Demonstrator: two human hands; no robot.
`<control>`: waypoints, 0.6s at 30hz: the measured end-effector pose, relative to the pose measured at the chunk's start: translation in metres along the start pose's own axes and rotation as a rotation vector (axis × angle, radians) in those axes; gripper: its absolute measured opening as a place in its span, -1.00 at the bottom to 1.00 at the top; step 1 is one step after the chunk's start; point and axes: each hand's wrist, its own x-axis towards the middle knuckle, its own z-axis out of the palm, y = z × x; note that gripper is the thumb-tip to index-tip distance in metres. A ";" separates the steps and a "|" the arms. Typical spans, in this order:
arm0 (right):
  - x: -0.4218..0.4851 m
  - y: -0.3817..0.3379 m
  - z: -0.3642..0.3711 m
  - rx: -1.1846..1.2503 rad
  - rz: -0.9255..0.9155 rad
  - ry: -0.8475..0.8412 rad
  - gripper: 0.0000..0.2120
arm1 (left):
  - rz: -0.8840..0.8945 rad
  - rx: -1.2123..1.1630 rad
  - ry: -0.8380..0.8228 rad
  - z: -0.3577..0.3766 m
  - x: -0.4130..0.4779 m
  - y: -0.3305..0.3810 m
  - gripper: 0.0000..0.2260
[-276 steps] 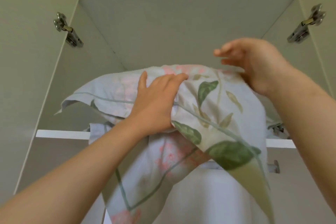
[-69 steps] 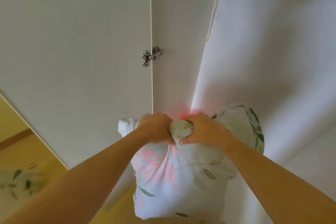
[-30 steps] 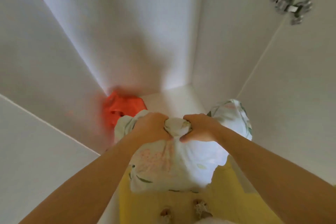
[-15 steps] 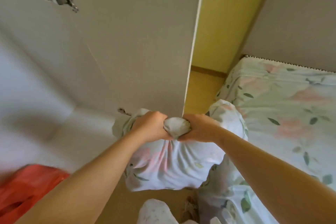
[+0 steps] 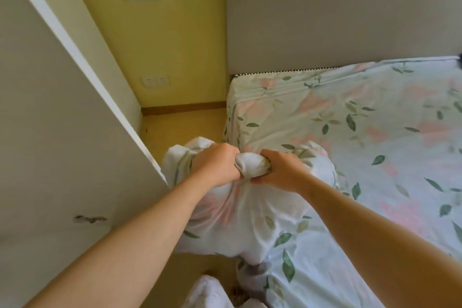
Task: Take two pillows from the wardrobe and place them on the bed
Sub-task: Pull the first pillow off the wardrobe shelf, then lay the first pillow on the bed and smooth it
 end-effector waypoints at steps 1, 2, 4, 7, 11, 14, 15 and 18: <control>0.003 0.004 -0.002 0.005 0.024 0.038 -0.60 | 0.023 0.014 0.001 -0.003 0.008 0.004 -0.74; 0.006 0.006 -0.005 0.016 0.049 0.072 -0.60 | 0.049 0.027 0.001 -0.007 0.018 0.007 -0.77; 0.013 0.007 -0.011 0.044 0.095 0.133 -0.62 | 0.103 0.060 0.003 -0.015 0.036 0.010 -0.86; 0.028 0.002 -0.024 0.078 0.132 0.220 -0.68 | 0.187 0.113 0.047 -0.032 0.062 0.009 -0.90; 0.062 -0.015 -0.048 0.101 0.130 0.306 -0.70 | 0.278 0.162 0.099 -0.070 0.095 0.002 -0.94; 0.082 -0.024 -0.070 0.134 0.150 0.378 -0.70 | 0.341 0.181 0.121 -0.100 0.120 0.007 -0.95; 0.087 -0.025 -0.078 0.139 0.159 0.396 -0.70 | 0.357 0.180 0.121 -0.109 0.127 0.011 -0.95; 0.093 -0.025 -0.101 0.148 0.178 0.442 -0.63 | 0.393 0.179 0.093 -0.131 0.145 0.026 -0.90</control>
